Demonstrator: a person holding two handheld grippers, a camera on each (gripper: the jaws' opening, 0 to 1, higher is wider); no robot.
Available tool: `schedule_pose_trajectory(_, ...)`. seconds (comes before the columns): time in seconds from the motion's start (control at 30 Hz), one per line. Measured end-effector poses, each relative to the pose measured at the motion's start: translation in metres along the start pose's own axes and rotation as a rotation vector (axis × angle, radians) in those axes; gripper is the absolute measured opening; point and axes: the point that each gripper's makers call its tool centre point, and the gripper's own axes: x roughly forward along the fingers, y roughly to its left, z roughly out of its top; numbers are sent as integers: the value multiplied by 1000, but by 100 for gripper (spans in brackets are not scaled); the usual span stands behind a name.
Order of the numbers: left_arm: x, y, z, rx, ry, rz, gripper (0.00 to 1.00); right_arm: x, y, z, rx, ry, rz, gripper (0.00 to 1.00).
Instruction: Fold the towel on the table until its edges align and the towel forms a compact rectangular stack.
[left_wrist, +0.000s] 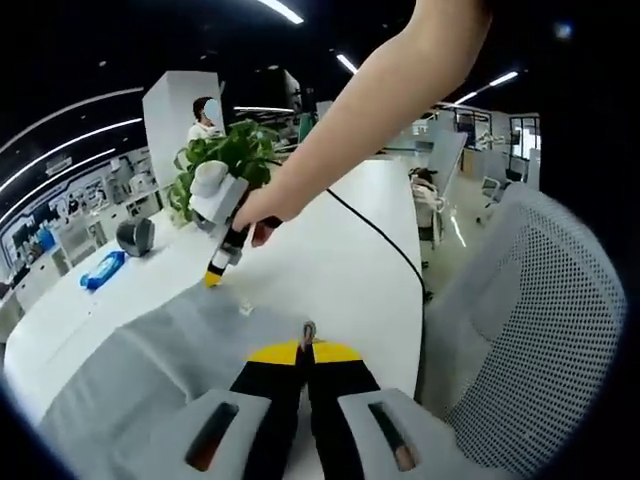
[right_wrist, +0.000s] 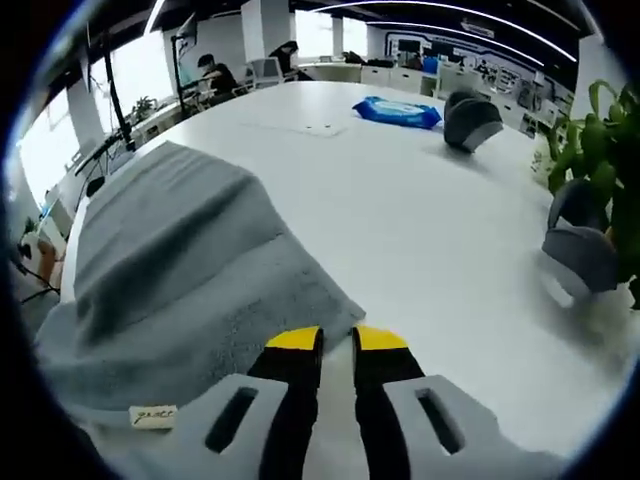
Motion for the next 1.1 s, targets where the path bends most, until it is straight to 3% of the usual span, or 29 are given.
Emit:
schedule_pose_trajectory(0.07, -3, -1, 3, -19, -4, -10, 1, -1, 4, -1, -10, 3, 31, 1)
schedule_pose_trajectory(0.13, -4, -3, 7, -26, -7, -21, 1, -6, 2, 0, -34, 2, 13, 0)
schedule_pose_trajectory(0.3, -11, -11, 26, -20, -33, -54, 1, -28, 8, 22, 73, -121, 69, 0)
schedule_pose_trajectory(0.37, -14, -14, 34, 8, -33, -59, 1, -36, 2, 27, 57, -138, 56, 0)
schedule_pose_trajectory(0.7, -20, -38, 93, 82, -134, -149, 1, -107, -3, 64, 57, -306, 59, 0)
schedule_pose_trajectory(0.93, -23, -53, 134, 132, -207, -201, 1, -153, -12, 83, 9, -353, 47, 0)
schedule_pose_trajectory(1.07, -25, -57, 166, 130, -264, -212, 1, -177, -22, 95, -20, -381, 32, 0)
schedule_pose_trajectory(1.1, -27, -57, 179, 147, -300, -201, 1, -186, -24, 100, -34, -387, 29, 0)
